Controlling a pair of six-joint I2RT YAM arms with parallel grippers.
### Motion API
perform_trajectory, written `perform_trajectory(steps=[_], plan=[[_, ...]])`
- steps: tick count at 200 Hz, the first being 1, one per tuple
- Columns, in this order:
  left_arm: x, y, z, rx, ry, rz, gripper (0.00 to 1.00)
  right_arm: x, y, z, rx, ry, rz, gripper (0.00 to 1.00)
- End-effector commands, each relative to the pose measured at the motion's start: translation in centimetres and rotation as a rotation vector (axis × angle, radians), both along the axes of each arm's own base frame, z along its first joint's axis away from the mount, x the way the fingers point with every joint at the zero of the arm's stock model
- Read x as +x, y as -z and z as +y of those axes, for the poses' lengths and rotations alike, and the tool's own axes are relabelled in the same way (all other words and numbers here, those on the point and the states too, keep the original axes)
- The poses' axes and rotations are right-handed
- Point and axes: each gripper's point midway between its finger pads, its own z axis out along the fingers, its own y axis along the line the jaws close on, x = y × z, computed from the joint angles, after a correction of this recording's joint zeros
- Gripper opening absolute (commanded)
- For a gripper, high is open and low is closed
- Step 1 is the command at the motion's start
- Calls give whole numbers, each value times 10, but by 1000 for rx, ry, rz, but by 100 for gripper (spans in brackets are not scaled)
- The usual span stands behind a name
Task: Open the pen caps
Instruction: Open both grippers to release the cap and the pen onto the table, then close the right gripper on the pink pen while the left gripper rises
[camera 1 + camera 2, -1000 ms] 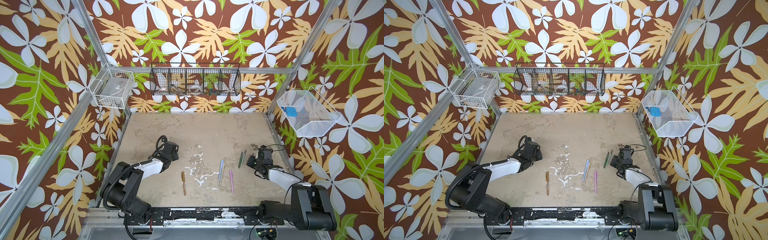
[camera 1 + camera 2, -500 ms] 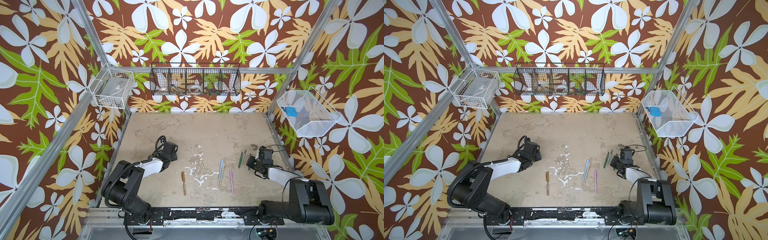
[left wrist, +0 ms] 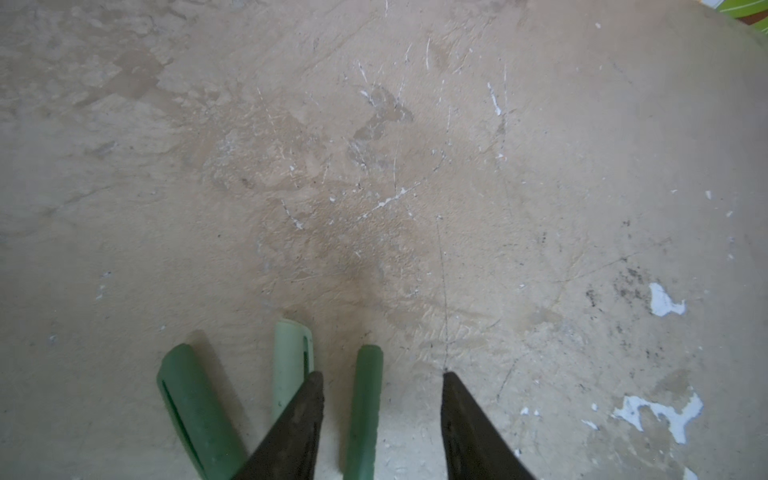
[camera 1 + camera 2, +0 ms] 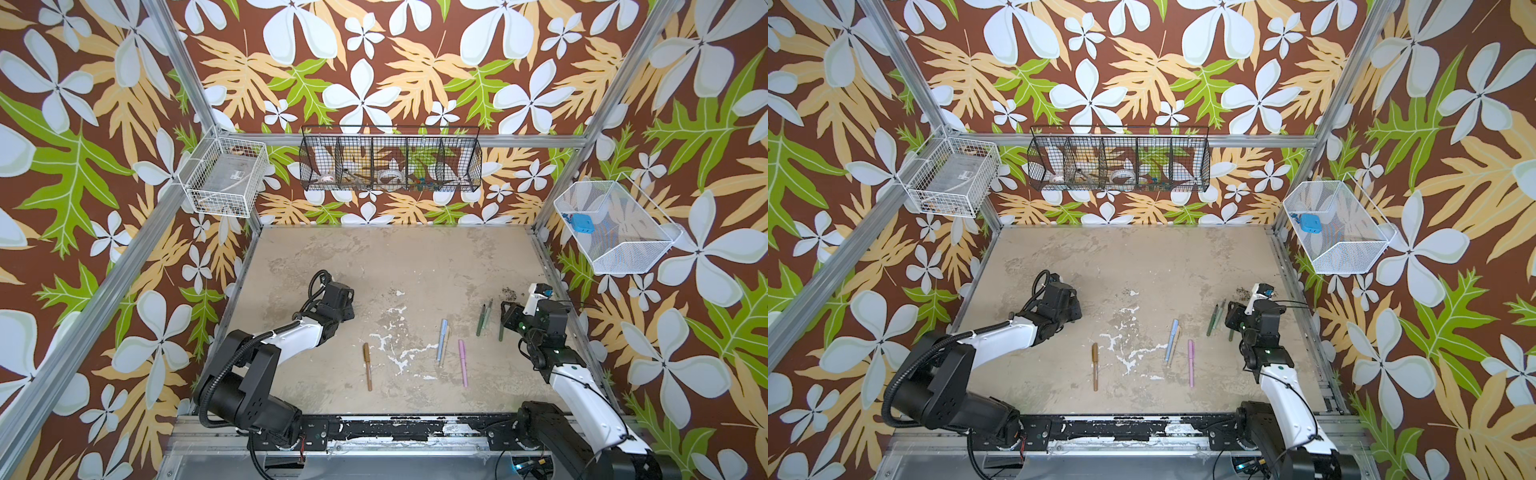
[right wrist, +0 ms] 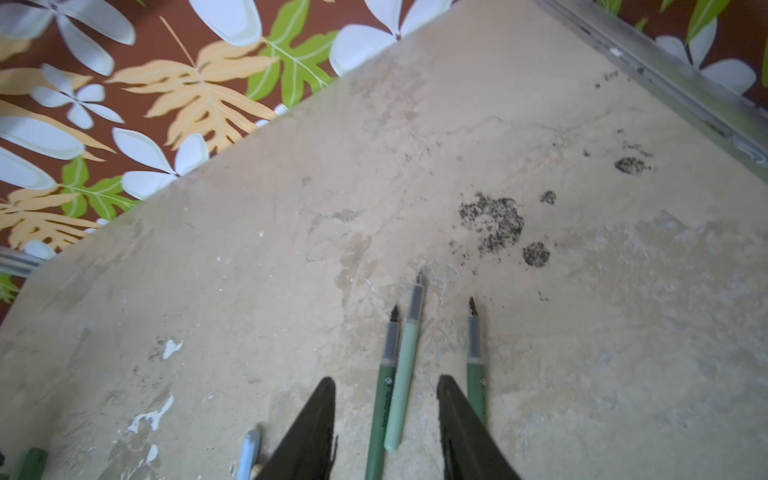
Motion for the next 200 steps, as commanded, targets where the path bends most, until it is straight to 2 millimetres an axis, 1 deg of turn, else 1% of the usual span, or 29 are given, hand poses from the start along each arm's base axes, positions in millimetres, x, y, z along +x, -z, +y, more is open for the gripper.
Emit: perform_trajectory(steps=[1,23,42,53,63,71,91,106,118,134,147,160,185,200], plan=[[-3,-18,-16,-5,65,-60,54,-5,-10,23,27,-111,-40,43],[-18,-48,-51,-54,194,-154,59,-5,-18,51,3,-207,-38,43],[-32,-74,-81,-156,314,-237,60,-8,-16,78,-13,-281,17,45],[-40,-86,-96,-235,376,-273,60,-13,-11,90,-14,-304,71,44],[-49,-90,-110,-314,423,-288,60,-19,-8,102,-23,-326,108,43],[-58,-95,-126,-363,480,-299,60,-26,-3,109,-36,-331,138,42],[-79,-95,-167,-369,619,-270,59,-43,9,124,-80,-354,205,41],[-96,-93,-192,-404,733,-260,59,-53,16,125,-130,-342,249,41],[-113,-95,-209,-457,843,-261,59,-60,22,119,-188,-309,281,43],[-130,-93,-221,-485,947,-271,58,-71,31,113,-203,-281,306,43],[-134,-90,-224,-487,973,-263,58,-79,38,115,-195,-276,326,43],[-140,-90,-228,-491,1015,-252,58,-87,48,112,-198,-251,354,42],[-143,-86,-228,-497,1023,-231,58,-99,70,111,-225,-236,412,42],[-142,-80,-228,-491,1014,-202,58,-103,79,110,-253,-223,444,42]])
